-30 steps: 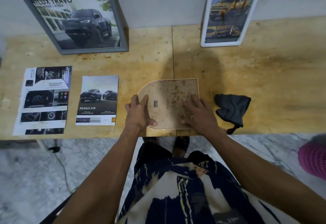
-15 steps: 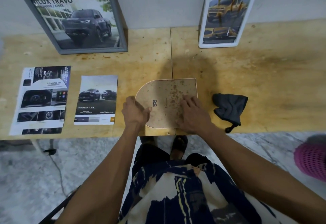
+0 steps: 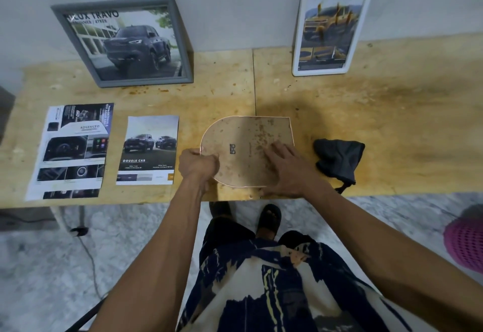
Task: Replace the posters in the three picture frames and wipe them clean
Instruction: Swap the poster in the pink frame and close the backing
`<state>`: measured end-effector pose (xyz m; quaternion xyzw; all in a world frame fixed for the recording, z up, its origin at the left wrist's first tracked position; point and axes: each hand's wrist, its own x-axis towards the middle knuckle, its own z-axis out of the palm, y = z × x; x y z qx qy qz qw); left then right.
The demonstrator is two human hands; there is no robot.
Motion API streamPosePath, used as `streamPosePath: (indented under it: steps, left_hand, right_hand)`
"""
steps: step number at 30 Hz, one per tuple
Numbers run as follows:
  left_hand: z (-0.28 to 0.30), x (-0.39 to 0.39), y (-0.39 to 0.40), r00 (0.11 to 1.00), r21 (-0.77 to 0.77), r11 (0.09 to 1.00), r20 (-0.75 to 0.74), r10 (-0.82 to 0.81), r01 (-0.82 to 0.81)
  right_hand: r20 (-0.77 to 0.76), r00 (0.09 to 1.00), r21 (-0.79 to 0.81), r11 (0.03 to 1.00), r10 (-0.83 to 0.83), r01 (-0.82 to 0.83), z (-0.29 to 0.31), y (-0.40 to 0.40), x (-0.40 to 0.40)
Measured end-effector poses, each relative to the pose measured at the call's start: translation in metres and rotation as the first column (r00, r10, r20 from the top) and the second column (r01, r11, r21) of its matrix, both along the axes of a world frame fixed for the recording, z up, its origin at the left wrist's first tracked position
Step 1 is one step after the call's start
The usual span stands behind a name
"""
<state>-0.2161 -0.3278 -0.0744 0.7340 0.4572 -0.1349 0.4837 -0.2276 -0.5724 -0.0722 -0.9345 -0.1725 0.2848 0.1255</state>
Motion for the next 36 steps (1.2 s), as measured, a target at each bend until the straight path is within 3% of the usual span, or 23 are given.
streamPosePath:
  steps: [5,8,13,16,19,21,25,30,36]
  left_hand:
    - [0.043,0.016,0.001,0.999,-0.047,0.998,0.012,0.043,-0.042]
    - [0.067,0.025,-0.001,0.994,-0.132,0.988,0.075,0.085,-0.074]
    - [0.098,0.037,-0.008,0.949,-0.298,0.952,0.277,0.153,-0.066]
    - [0.100,0.037,-0.012,0.938,-0.274,0.962,0.335,0.087,0.009]
    - [0.086,0.030,-0.018,0.941,-0.228,0.970,0.339,0.000,0.083]
    - [0.075,0.023,-0.022,0.946,-0.241,0.965,0.323,-0.017,0.099]
    - [0.059,0.010,-0.027,0.948,-0.314,0.947,0.317,0.034,0.071]
    - [0.045,-0.002,-0.023,0.956,-0.281,0.945,0.279,-0.084,0.166]
    - [0.033,-0.010,-0.027,0.911,-0.180,0.894,0.137,-0.390,0.410]
  right_hand:
    - [0.430,0.900,0.214,0.961,0.069,-0.175,0.003,-0.001,-0.013]
    - [0.506,0.863,0.336,0.921,-0.002,-0.195,0.015,0.000,-0.006]
    - [0.534,0.814,0.472,0.880,-0.229,-0.062,0.053,0.005,0.021]
    - [0.429,0.768,0.621,0.773,-0.475,0.131,0.075,0.005,0.040]
    - [0.149,0.658,0.784,0.494,-0.738,0.376,0.086,0.000,0.048]
    - [-0.040,0.599,0.818,0.318,-0.800,0.480,0.086,-0.002,0.047]
    - [-0.288,0.506,0.761,0.127,-0.813,0.637,0.071,-0.005,0.039]
    - [-0.384,0.402,0.659,0.059,-0.831,0.750,0.041,-0.006,0.029]
    - [-0.370,0.410,0.505,0.190,-0.834,0.842,0.007,-0.001,0.015]
